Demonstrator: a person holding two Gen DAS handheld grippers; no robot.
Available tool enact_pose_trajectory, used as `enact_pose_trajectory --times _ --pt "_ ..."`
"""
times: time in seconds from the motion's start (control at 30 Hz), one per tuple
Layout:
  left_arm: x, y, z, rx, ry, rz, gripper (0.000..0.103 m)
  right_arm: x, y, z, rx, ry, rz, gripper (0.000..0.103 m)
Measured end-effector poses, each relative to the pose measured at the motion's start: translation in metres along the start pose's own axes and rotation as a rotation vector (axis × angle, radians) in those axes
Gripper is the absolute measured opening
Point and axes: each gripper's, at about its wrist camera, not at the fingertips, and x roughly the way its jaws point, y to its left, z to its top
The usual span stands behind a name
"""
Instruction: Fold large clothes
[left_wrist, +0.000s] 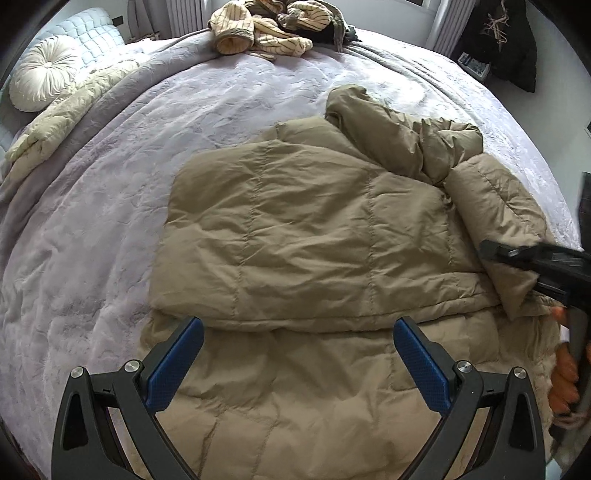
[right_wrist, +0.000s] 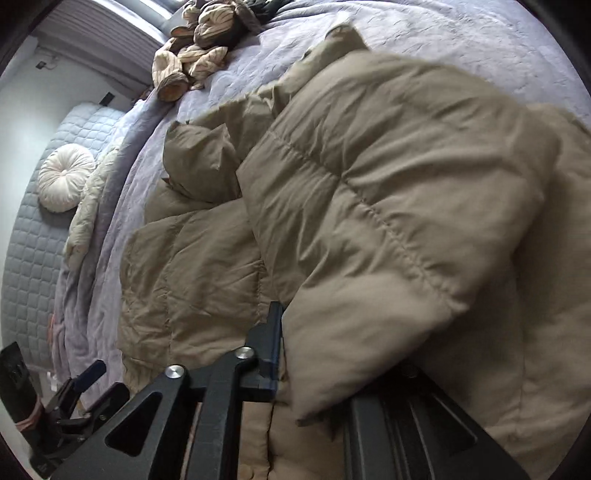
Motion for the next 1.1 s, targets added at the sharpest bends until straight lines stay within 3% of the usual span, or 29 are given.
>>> enact_pose_trajectory --times 0.03,0.07,0.1,0.27,0.33,0.37,0.4,0.43,0.57,0.67,0.77,0.87,0.97,1.07,1.1 --pt "0.001 -0.002 0.003 0.000 -0.003 -0.007 0.103 -0.012 0.000 0.000 0.018 -0.023 0.019 0.045" --pt "0.002 -0.005 0.007 0.001 -0.009 -0.017 0.103 -0.023 -0.002 -0.001 0.041 -0.053 0.043 0.068" --pt "0.003 -0.008 0.010 0.003 -0.013 -0.023 0.103 -0.034 -0.007 -0.002 0.072 -0.087 0.063 0.073" --pt "0.011 -0.017 0.029 -0.004 -0.014 -0.060 0.103 -0.057 -0.057 0.005 0.307 -0.171 0.109 0.072" --pt "0.010 -0.016 0.033 -0.014 -0.018 -0.076 0.103 -0.056 -0.076 0.008 0.414 -0.190 0.167 0.046" --pt "0.009 -0.014 0.035 -0.018 -0.021 -0.085 0.103 -0.055 -0.084 0.010 0.462 -0.197 0.205 0.017" --pt "0.008 -0.011 0.037 -0.023 -0.022 -0.094 0.103 -0.054 -0.089 0.012 0.498 -0.217 0.237 0.008" --pt "0.007 -0.008 0.039 -0.029 -0.024 -0.102 0.103 -0.055 -0.088 0.015 0.491 -0.231 0.247 0.008" --pt "0.000 0.013 0.044 -0.050 -0.038 -0.099 0.103 -0.058 -0.045 0.028 0.288 -0.240 0.264 0.008" --pt "-0.004 0.032 0.046 -0.073 -0.044 -0.080 0.103 -0.049 0.005 0.030 0.079 -0.188 0.245 0.008" --pt "-0.007 0.051 0.048 -0.112 -0.045 -0.078 0.103 -0.024 0.052 0.016 -0.096 -0.099 0.186 0.008" --pt "-0.008 0.061 0.049 -0.126 -0.050 -0.068 0.103 0.000 0.074 -0.004 -0.191 -0.009 0.113 0.009" --pt "-0.005 0.064 0.050 -0.149 -0.039 -0.125 0.103 0.020 0.085 -0.022 -0.254 0.075 0.020 0.012" --pt "-0.003 0.060 0.051 -0.174 -0.028 -0.209 0.103 0.021 0.086 -0.032 -0.281 0.104 -0.035 0.023" --pt "-0.001 0.057 0.051 -0.173 -0.023 -0.234 0.103 0.016 0.083 -0.033 -0.270 0.110 -0.031 0.037"
